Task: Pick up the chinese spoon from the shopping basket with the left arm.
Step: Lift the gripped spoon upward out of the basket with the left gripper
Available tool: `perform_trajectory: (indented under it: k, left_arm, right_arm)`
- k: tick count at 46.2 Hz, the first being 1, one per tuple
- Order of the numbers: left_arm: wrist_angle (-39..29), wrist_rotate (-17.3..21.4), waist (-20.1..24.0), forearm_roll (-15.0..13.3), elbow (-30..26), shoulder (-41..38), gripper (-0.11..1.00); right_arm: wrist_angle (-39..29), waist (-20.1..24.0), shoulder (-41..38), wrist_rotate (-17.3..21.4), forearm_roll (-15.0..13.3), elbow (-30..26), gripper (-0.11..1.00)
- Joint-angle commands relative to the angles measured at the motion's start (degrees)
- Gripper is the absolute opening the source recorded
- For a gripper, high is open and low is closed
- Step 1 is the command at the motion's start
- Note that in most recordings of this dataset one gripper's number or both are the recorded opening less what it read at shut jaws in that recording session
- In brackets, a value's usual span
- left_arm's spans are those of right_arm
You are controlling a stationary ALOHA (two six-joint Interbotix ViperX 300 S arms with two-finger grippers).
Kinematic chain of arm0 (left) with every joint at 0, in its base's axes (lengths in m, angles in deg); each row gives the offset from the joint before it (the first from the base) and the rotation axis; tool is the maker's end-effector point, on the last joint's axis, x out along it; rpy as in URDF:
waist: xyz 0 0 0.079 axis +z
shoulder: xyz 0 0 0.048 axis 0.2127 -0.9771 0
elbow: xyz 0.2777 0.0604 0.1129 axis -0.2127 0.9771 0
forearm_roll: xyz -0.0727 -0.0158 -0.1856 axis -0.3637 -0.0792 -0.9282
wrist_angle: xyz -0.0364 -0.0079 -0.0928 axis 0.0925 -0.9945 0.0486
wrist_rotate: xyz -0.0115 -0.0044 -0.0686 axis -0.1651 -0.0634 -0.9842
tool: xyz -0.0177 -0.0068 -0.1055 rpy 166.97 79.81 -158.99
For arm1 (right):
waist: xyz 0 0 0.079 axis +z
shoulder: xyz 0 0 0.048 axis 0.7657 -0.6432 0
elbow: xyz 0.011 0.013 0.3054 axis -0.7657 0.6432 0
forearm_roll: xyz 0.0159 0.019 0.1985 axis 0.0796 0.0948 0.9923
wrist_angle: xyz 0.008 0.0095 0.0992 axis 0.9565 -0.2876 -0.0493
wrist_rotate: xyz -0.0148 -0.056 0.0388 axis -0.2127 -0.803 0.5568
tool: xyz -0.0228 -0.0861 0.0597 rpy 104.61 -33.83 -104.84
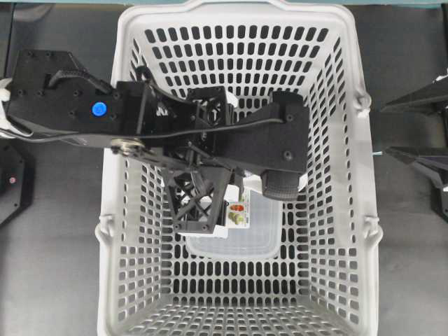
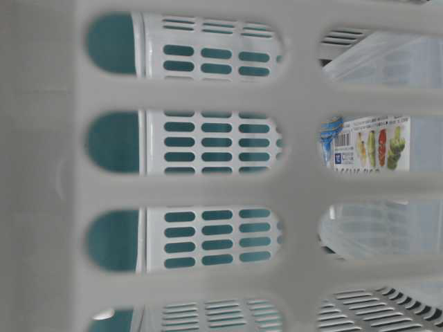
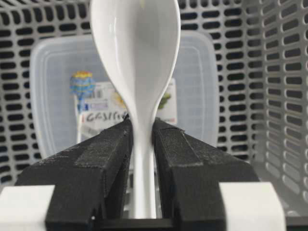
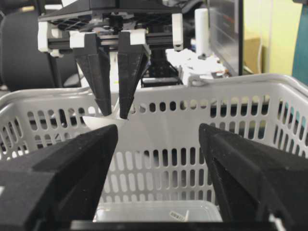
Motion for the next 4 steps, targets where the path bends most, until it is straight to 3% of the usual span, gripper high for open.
perform_trajectory:
  k: [1, 4]
  left_arm:
    - [0.35, 0.0, -0.09, 0.18, -1.49, 0.79, 0.14]
    - [0.35, 0.0, -0.09, 0.26, -1.49, 0.79, 0.14]
  right_arm:
    - [0.26, 0.0, -0.26, 0.0, 0.18, -0.44, 0.66]
    - [0.26, 0.0, -0.26, 0.0, 0.18, -0.44, 0.66]
